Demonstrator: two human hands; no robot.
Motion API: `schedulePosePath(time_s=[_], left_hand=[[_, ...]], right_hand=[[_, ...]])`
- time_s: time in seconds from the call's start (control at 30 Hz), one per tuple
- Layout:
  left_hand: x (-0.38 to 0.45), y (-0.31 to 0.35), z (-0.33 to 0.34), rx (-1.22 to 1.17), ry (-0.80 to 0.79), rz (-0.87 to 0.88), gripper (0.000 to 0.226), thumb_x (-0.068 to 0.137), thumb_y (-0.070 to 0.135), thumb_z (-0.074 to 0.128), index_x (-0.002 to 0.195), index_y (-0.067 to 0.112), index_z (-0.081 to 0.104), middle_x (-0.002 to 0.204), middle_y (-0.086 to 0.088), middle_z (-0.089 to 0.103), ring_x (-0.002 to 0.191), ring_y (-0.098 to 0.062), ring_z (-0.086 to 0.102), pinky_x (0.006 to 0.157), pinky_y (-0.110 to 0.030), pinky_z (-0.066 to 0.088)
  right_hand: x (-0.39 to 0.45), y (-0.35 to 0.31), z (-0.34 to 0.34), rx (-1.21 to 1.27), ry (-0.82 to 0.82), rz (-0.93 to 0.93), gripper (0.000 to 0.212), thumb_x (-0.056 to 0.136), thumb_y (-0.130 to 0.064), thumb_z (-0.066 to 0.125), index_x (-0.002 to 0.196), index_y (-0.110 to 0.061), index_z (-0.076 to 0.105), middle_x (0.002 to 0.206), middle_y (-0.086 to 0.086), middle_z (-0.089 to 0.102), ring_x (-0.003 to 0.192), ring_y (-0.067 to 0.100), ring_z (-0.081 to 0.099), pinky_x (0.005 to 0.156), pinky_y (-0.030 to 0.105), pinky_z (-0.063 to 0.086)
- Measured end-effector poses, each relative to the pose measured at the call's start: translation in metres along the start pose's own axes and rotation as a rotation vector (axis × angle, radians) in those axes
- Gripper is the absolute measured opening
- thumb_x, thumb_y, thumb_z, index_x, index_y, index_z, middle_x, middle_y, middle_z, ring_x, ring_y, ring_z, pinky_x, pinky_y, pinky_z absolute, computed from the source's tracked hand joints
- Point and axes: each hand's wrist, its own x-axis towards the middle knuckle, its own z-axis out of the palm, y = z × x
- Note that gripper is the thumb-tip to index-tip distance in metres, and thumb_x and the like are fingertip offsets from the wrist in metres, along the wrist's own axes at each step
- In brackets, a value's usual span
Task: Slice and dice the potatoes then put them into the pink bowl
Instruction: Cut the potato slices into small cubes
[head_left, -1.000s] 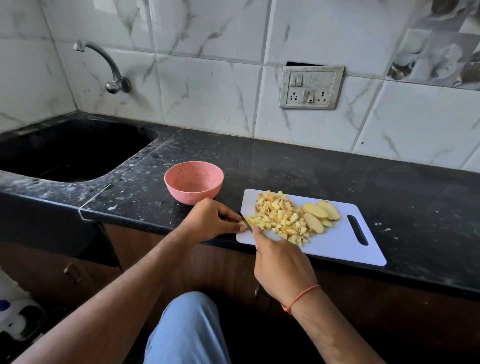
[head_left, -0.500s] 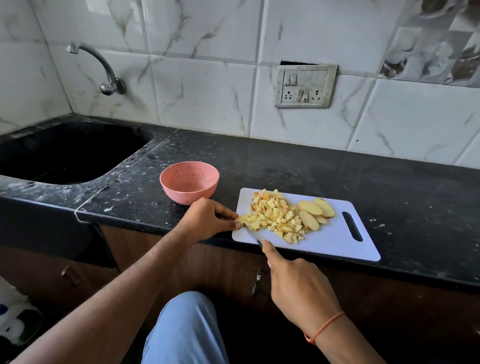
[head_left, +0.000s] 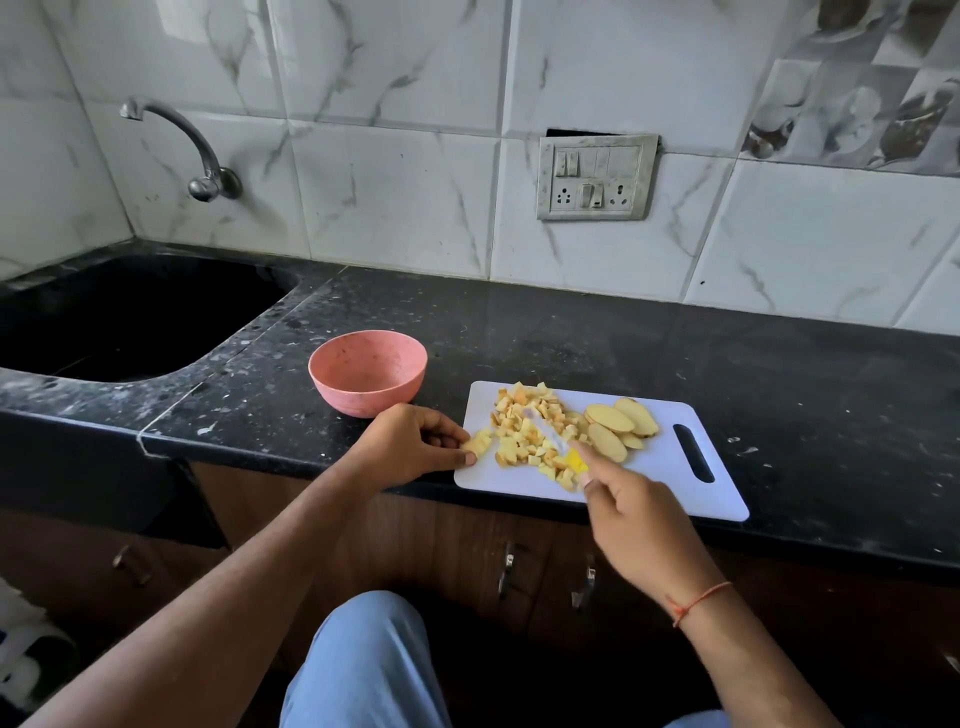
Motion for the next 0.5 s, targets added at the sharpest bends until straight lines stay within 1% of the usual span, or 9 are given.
schedulePosePath(time_s=[0.07,0.13,0.2,0.3,0.37,0.43,0.5], left_hand=[[0.001,0.001,0.001,0.012,0.003,0.001,0.031,0.075,0.043,0.095,0.1,0.031,0.083,0.089,0.013,0.079,0.079,-0.011,0.07,0.07,-0.022,0.056],[0.001,0.003,0.002,0.035,0.001,0.006,0.033,0.075,0.045,0.095,0.103,0.031,0.083,0.088,0.014,0.078,0.074,-0.005,0.066,0.065,-0.017,0.051],[0.002,0.005,0.003,0.041,-0.002,0.005,0.035,0.075,0.045,0.095,0.104,0.031,0.083,0.088,0.014,0.078,0.071,-0.002,0.063,0.062,-0.014,0.049],[0.003,0.008,0.006,0.063,0.03,-0.006,0.032,0.074,0.046,0.095,0.1,0.031,0.084,0.083,0.016,0.078,0.07,0.001,0.066,0.058,-0.011,0.046],[0.005,0.011,0.009,0.084,0.07,-0.005,0.029,0.073,0.046,0.095,0.095,0.03,0.084,0.08,0.018,0.077,0.07,0.003,0.068,0.056,-0.009,0.044],[0.008,0.014,0.012,0.09,0.089,0.005,0.027,0.073,0.046,0.096,0.092,0.03,0.085,0.078,0.019,0.077,0.07,0.003,0.068,0.056,-0.009,0.044],[0.01,0.018,0.014,0.103,0.096,0.027,0.026,0.073,0.044,0.096,0.091,0.029,0.085,0.076,0.018,0.077,0.069,0.004,0.068,0.056,-0.01,0.045]], right_hand=[[0.009,0.013,-0.012,0.062,0.056,0.016,0.049,0.108,-0.021,0.048,0.15,-0.046,0.048,0.048,-0.013,0.048,0.044,0.009,0.042,0.046,0.02,0.031],[0.018,0.032,-0.025,0.095,0.126,0.036,0.049,0.108,-0.018,0.049,0.15,-0.043,0.05,0.054,-0.009,0.049,0.045,0.009,0.039,0.046,0.018,0.031],[0.027,0.052,-0.037,0.095,0.186,0.05,0.047,0.108,-0.02,0.049,0.149,-0.044,0.052,0.06,-0.007,0.043,0.046,0.009,0.038,0.046,0.018,0.029],[0.037,0.079,-0.049,0.125,0.252,0.068,0.042,0.108,-0.027,0.05,0.145,-0.048,0.054,0.057,-0.01,0.04,0.051,0.008,0.036,0.052,0.028,0.036],[0.042,0.092,-0.052,0.26,0.281,0.096,0.041,0.109,-0.027,0.05,0.141,-0.052,0.057,0.059,-0.01,0.037,0.055,0.011,0.034,0.053,0.025,0.036],[0.044,0.099,-0.053,0.408,0.281,0.138,0.04,0.11,-0.028,0.05,0.138,-0.054,0.059,0.063,-0.006,0.032,0.055,0.013,0.028,0.047,0.02,0.031],[0.046,0.102,-0.053,0.462,0.266,0.153,0.039,0.11,-0.028,0.05,0.138,-0.054,0.06,0.066,-0.003,0.03,0.056,0.013,0.026,0.045,0.02,0.029]])
